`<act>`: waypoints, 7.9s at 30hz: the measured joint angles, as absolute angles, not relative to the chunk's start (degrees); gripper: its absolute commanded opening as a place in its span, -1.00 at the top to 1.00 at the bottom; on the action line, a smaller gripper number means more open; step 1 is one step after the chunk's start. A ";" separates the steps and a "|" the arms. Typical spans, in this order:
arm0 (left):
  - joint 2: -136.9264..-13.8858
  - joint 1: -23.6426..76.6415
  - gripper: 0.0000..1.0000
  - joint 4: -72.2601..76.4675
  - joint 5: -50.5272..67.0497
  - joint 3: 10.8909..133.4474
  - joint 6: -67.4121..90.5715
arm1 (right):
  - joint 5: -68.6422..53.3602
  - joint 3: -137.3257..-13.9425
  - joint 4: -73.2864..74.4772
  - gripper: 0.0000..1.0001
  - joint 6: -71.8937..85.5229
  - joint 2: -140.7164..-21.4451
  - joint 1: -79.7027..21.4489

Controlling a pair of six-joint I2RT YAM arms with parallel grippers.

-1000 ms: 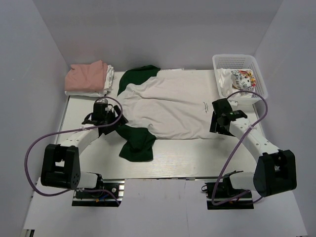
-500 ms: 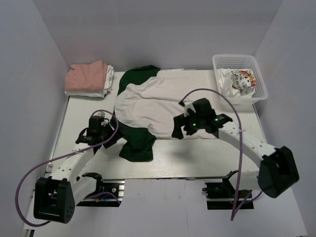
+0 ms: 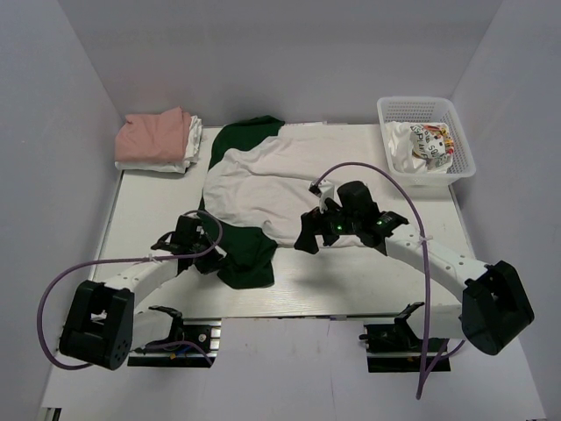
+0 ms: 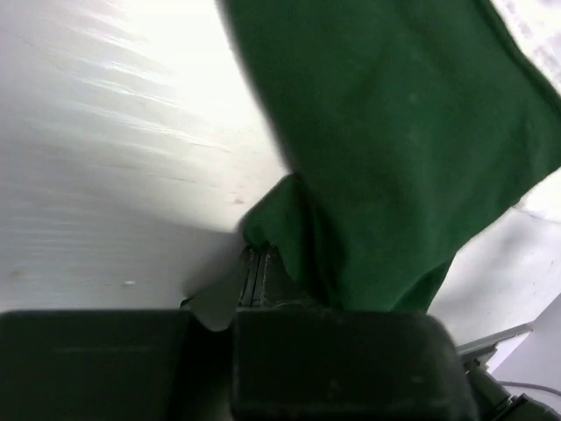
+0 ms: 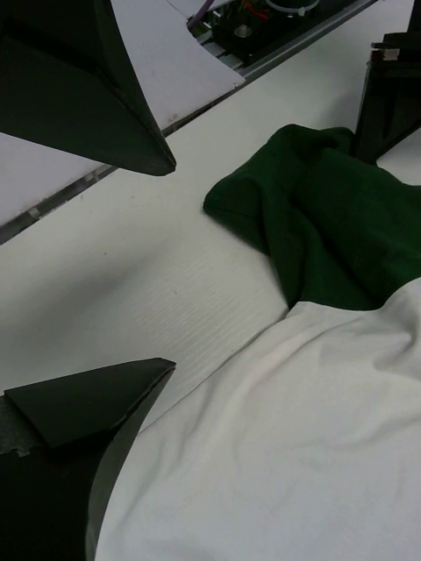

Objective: Fold and stack the t-shirts
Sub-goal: Flatten out the tshirt, then grap the side of the flattened tshirt closest away from the robot with both arms, then fold the flattened tshirt in 1/3 of the way

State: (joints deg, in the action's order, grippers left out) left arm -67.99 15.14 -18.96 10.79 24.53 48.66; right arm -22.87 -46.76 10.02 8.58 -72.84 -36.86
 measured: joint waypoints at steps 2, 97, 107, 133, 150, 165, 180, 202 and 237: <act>-68.12 16.47 1.00 -18.90 11.14 24.64 48.88 | -22.48 -46.35 9.85 -0.81 8.60 -72.77 -36.84; -60.62 10.17 -0.99 -29.04 1.13 37.74 41.63 | 3.77 -44.21 5.74 -0.81 22.00 -71.64 -15.27; -51.77 10.24 -0.67 -35.62 4.36 23.33 49.50 | 4.36 -43.79 6.07 -0.81 28.58 -68.93 -14.35; -44.58 10.70 1.00 -44.05 19.16 24.16 47.83 | 13.41 -41.32 19.81 -0.81 34.22 -67.57 -11.20; -35.55 10.79 1.00 -62.43 25.76 28.01 48.80 | 9.34 -37.21 16.99 -0.33 37.80 -76.60 -5.19; -35.70 10.79 1.00 -70.50 28.38 33.19 46.92 | 4.51 -32.10 20.43 1.00 36.21 -71.99 -3.36; -39.48 10.85 1.00 -51.24 36.82 37.36 45.41 | 2.52 -34.68 30.00 1.00 29.50 -66.85 -3.40; -80.44 9.47 1.00 -16.51 17.23 66.61 43.94 | 1.56 -60.71 24.64 1.00 29.56 -85.34 -4.67; -106.28 6.98 -1.00 -8.93 15.46 74.28 23.53 | -3.05 -72.84 22.46 -0.81 23.11 -101.51 -9.65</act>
